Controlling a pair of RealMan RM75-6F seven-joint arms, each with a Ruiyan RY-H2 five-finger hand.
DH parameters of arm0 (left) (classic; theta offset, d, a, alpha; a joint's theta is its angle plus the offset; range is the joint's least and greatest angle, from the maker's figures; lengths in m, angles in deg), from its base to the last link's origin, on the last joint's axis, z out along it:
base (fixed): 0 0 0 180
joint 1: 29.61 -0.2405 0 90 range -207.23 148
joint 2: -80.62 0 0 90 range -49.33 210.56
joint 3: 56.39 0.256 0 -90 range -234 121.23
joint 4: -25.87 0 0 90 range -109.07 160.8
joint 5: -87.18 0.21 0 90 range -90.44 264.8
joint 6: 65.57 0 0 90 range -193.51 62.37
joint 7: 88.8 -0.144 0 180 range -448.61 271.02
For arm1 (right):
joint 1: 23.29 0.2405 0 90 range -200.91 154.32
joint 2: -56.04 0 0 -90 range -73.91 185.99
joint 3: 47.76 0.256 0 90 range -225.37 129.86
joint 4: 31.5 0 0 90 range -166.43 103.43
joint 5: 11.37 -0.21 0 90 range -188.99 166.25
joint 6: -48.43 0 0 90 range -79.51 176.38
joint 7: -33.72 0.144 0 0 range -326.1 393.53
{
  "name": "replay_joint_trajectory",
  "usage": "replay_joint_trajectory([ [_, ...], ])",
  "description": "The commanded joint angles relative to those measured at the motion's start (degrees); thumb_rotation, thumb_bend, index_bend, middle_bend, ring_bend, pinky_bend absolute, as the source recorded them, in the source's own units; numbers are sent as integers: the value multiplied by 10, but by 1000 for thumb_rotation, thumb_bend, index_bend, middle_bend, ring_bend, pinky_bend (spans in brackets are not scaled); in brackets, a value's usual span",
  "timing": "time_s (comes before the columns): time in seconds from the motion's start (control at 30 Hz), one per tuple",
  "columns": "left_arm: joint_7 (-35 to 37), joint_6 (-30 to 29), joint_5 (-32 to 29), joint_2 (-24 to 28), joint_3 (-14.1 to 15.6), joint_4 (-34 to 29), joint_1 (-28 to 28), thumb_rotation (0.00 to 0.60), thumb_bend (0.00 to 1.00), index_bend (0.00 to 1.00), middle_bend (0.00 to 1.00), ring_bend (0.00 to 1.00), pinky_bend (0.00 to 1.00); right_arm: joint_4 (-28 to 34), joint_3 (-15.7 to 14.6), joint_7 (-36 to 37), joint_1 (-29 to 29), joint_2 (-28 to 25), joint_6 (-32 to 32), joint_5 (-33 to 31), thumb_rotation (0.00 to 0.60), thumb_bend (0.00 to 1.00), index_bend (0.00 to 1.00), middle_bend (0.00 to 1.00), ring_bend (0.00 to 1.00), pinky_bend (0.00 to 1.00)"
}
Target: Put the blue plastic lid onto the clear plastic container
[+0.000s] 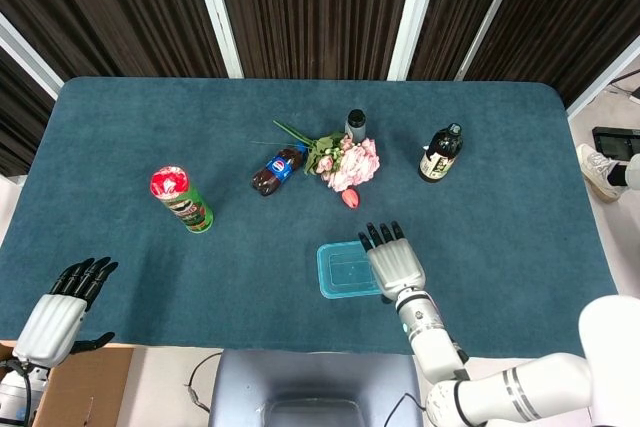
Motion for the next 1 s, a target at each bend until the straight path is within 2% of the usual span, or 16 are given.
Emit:
replay_joint_trajectory([
  [0.03,-1,2,-4,0,-1,1,0,600,454,0,47,29,110,16,10,22,1,-15,-17,22,600,150,63,71,0,0],
  [0.17,-2,7,-12,-1,-3,3,1,600,454,0,48,30,111,2,20,34,14,-14,-40,40,600,150,249,71,0,0],
  [0.27,-1,9,-20,0,-6,4,2,600,453,0,48,30,110,-20,26,32,28,-5,-61,32,600,150,342,71,0,0],
  [0.37,3,10,-27,0,-11,7,3,600,454,0,48,29,110,-44,27,36,41,0,-90,32,600,150,393,72,0,0],
  [0.67,26,18,-42,2,-27,19,14,600,454,0,53,29,110,-96,14,117,45,-35,-206,115,600,151,431,72,0,0],
  [1.0,21,50,-72,-7,-38,28,30,600,453,0,53,30,110,-161,-23,182,44,-47,-286,195,600,151,420,71,0,0],
])
